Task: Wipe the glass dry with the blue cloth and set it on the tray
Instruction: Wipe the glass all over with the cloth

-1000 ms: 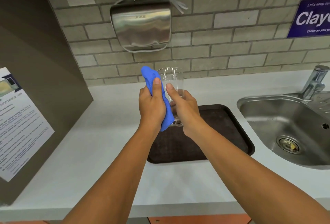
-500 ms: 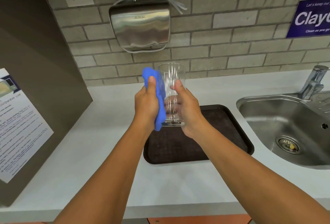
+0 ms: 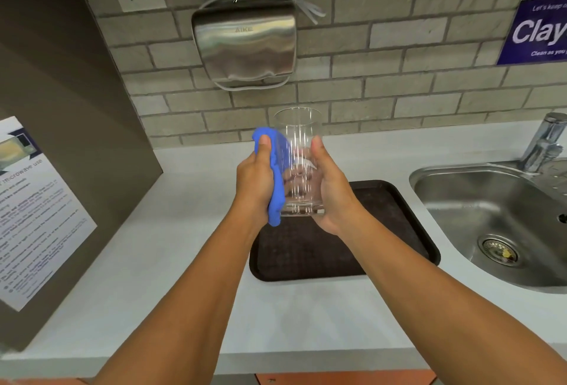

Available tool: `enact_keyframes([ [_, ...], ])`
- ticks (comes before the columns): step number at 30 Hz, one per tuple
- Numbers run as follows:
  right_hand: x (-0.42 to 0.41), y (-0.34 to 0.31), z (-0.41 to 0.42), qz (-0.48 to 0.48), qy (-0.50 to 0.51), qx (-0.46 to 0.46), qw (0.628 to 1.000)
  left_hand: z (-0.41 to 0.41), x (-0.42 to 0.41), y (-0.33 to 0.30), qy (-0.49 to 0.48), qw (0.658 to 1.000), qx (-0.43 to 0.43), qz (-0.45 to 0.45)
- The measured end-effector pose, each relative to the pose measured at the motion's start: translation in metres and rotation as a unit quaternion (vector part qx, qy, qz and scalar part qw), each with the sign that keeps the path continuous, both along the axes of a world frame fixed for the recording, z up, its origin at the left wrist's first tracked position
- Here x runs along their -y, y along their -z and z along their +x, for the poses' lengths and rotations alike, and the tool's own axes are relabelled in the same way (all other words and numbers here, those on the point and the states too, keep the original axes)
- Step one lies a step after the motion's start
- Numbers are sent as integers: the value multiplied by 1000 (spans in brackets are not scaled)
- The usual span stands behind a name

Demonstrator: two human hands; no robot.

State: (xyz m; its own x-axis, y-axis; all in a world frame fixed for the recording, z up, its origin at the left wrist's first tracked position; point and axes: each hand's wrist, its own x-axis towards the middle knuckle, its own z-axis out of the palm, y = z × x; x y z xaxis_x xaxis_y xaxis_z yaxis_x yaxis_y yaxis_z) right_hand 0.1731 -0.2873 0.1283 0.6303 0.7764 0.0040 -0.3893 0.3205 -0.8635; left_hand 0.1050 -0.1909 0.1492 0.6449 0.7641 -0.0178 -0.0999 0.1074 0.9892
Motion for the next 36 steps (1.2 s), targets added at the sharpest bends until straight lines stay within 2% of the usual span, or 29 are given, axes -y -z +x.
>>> enact_keyframes([
  [1, 1, 3, 1, 5, -12, -1, 1000, -1, 1, 1, 10, 1000, -6, -19],
  [4, 2, 7, 1, -19, -9, 0, 1000, 0, 7, 6, 4, 1000, 4, 8],
  [9, -4, 10, 1, -87, 172, 78, 978, 1, 9, 8, -40, 996, 32, 67],
  [12, -3, 6, -1, -118, 125, 90, 981, 0, 10, 10, -64, 991, 18, 120],
  [15, -4, 3, -4, -154, 71, 116, 979, 0, 16, 10, -88, 974, 7, 211],
  [19, -5, 7, -9, -118, 95, 98, 984, -2, 26, 11, -90, 945, 21, 313],
  [22, -4, 5, -10, -92, 102, 82, 987, -2, 20, 3, -58, 943, 12, 328],
  [24, -2, 1, -10, -63, 77, 58, 993, 0, 10, -2, -42, 965, 0, 260],
  [26, 1, -3, -8, -14, 29, 31, 999, 1, -1, -5, 3, 995, -13, 100],
  [28, 5, -6, -6, -4, -6, 22, 1000, -2, -5, -3, 55, 998, -34, -19],
  [31, 8, -7, -8, -31, -23, -2, 999, -2, 0, 2, 50, 998, -26, -40],
  [33, 7, -5, -8, -58, 7, -7, 998, 0, 6, 1, 0, 999, -8, 54],
  [36, 5, 0, -7, -81, 49, 6, 996, -1, 14, 0, -34, 954, -4, 297],
])
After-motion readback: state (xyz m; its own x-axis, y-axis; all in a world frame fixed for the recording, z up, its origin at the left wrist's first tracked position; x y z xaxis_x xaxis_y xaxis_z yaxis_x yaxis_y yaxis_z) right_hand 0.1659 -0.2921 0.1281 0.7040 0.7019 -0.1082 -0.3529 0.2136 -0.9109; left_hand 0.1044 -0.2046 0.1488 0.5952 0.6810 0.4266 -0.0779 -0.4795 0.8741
